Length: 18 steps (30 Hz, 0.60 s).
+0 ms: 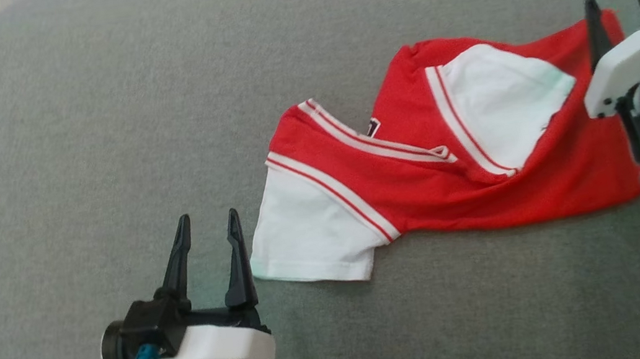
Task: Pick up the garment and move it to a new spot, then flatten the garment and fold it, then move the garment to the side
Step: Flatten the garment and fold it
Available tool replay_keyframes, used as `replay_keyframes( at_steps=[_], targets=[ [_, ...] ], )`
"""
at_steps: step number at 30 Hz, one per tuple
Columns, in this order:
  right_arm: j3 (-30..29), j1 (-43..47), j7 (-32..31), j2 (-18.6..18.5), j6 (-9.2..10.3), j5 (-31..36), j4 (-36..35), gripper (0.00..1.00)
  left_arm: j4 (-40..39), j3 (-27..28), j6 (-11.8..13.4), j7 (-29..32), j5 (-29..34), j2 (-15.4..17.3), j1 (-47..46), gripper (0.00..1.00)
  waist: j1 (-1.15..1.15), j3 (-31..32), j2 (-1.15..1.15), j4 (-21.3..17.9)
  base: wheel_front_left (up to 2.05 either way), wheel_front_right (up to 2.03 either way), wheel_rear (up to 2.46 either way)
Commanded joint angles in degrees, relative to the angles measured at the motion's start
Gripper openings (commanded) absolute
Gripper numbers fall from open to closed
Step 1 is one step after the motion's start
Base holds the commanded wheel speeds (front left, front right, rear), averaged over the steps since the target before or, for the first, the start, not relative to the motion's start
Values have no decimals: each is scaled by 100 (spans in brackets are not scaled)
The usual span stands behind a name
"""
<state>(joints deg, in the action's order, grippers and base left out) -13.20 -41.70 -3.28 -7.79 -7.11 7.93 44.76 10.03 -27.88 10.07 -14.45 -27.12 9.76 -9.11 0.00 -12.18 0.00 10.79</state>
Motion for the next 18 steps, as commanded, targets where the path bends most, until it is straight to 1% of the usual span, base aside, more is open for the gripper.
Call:
replay_keyframes(
  at_steps=[1,7,8,9,10,14,18],
  targets=[
    [266,81,290,107,-37,-152,-303,100,-114,184,24,-40,22,42,-113,100,0,253,0,-212,0,0,0],
    [576,842,589,224,-37,-352,-749,100,-45,211,73,37,-54,104,45,100,0,630,0,-448,0,0,0],
    [705,1229,664,299,-37,-442,-1021,100,-39,234,116,69,-86,132,140,100,0,775,0,-532,0,0,0],
    [705,1229,664,299,-37,-442,-1021,100,-39,234,116,69,-86,132,140,100,0,775,0,-532,0,0,0],
    [777,1439,674,335,-37,-487,-1164,100,-42,245,137,85,-107,144,195,100,0,847,0,-572,0,0,0],
    [937,2290,739,448,-37,-735,-1839,100,-63,263,200,122,-201,173,485,100,0,1117,0,-704,0,0,0],
    [1040,3110,710,486,-37,-950,-2572,100,-67,286,236,125,-296,206,768,100,0,1289,0,-744,0,0,0]
  ],
)
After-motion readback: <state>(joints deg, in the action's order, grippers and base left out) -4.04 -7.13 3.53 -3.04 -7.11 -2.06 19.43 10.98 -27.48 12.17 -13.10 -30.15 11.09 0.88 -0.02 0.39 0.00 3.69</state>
